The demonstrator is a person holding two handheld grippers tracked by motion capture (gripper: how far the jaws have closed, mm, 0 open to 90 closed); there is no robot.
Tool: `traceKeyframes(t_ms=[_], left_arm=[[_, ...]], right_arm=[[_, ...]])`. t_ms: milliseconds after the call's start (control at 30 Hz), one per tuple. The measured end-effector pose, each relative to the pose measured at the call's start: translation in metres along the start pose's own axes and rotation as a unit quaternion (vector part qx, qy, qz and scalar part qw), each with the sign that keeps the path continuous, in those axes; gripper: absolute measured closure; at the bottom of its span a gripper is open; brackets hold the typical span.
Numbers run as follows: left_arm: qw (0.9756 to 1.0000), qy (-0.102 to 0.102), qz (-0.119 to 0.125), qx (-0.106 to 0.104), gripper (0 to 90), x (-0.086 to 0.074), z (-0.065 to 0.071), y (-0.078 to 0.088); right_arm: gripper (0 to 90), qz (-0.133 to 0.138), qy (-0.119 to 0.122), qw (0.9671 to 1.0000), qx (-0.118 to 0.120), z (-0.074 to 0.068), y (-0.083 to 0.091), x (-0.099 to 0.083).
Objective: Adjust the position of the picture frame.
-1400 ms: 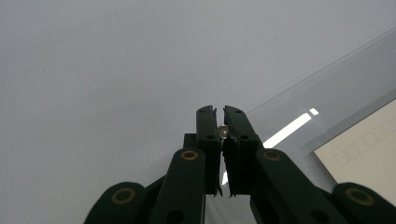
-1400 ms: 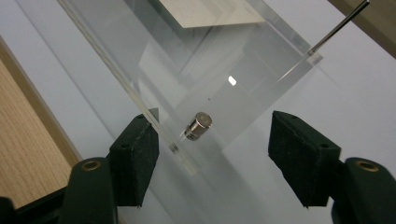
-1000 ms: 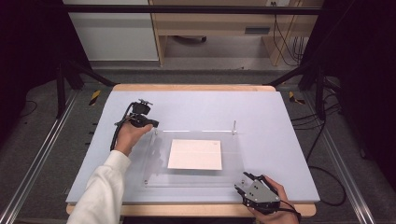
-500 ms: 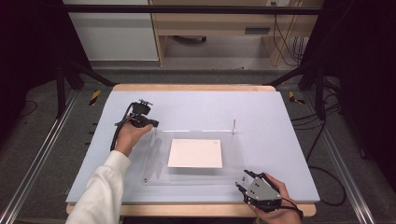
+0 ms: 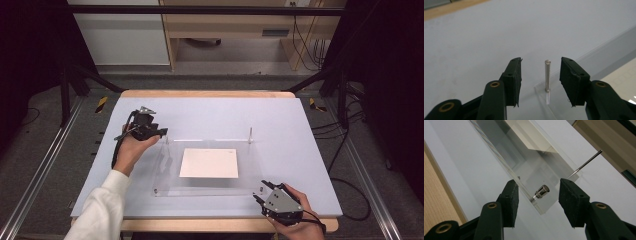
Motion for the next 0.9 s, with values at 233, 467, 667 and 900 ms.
traceKeyframes(t_ms=[233, 467, 667, 900], left_arm=[[0.9958, -0.051, 0.076, -0.008, 41.4, -0.005, 0.011, 0.047], [0.9890, -0.094, 0.114, -0.004, 34.4, -0.016, 0.015, 0.081], [0.9853, -0.107, 0.133, 0.008, 27.5, -0.026, 0.015, 0.098], [0.9828, -0.120, 0.140, 0.008, 27.4, -0.036, 0.018, 0.107]], right_arm=[[52.3, -0.001, -0.011, 0.9999, 0.001, 0.006, 0.003, 0.008], [53.8, -0.006, -0.023, 0.9997, 0.002, 0.015, 0.007, 0.019], [54.5, -0.012, -0.035, 0.9993, 0.007, 0.025, 0.010, 0.029], [55.0, -0.014, -0.051, 0.9986, 0.010, 0.035, 0.011, 0.038]])
Point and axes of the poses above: each handheld gripper's, and its own axes: y roughly backward along the jaws, x roughly out of its top, z roughly to its right, the point moved 10 cm from there along -y, roughly forward along the jaws, and after that the axes turned 1 degree about -x, right-handed, at the moved point
